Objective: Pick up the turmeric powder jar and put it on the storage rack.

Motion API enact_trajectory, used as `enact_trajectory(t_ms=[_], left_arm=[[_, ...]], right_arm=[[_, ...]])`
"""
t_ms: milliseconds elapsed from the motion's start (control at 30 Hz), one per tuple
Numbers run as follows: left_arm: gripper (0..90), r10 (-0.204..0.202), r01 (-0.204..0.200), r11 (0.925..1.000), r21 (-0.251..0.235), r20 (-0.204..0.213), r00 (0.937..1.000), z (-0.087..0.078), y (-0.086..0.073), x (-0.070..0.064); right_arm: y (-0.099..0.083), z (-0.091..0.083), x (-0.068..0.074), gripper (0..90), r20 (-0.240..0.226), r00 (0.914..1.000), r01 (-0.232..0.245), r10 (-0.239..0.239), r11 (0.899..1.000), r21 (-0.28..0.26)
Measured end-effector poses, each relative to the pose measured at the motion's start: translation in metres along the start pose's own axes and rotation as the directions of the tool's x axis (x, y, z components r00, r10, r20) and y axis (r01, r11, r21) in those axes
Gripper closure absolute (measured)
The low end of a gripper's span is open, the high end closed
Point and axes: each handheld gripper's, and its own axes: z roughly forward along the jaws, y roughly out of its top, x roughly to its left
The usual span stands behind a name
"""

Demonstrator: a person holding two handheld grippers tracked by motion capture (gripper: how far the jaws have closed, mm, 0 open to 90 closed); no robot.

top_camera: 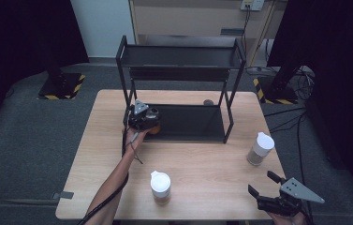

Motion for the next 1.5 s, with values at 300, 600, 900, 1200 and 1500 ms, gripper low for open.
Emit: enact_trajectory(t_ms=[300,600,900,1200,1500], left_arm=[[33.8,-0.025,0.025,0.9995,-0.02,-0.001,0.9997,0.001,-0.006,0.003],[33.6,-0.021,0.021,0.9997,-0.013,0.002,0.9998,0.002,-0.005,0.004],[33.3,-0.012,0.012,0.9999,0.003,0.004,0.9999,0.002,-0.001,0.005],[32.2,-0.004,0.004,0.9999,0.015,0.007,1.0,0.003,0.002,0.005],[23.6,0.002,-0.002,0.9999,0.013,0.015,0.9999,0.001,0.01,0.004]], right_arm=[[0.0,0.0,0.0,9.3,-0.001,1.0,0.0,0.0,1.0,0.0],[0.0,0.0,0.0,9.3,-0.002,1.0,0.0,0.0,1.0,0.0],[0.0,0.0,0.0,9.2,-0.002,1.0,0.001,-0.001,1.0,-0.001],[0.0,0.0,0.0,9.2,-0.002,1.0,0.001,-0.001,1.0,-0.001],[0.0,0.0,0.0,9.2,-0.002,1.0,0.001,-0.001,1.0,-0.001]])
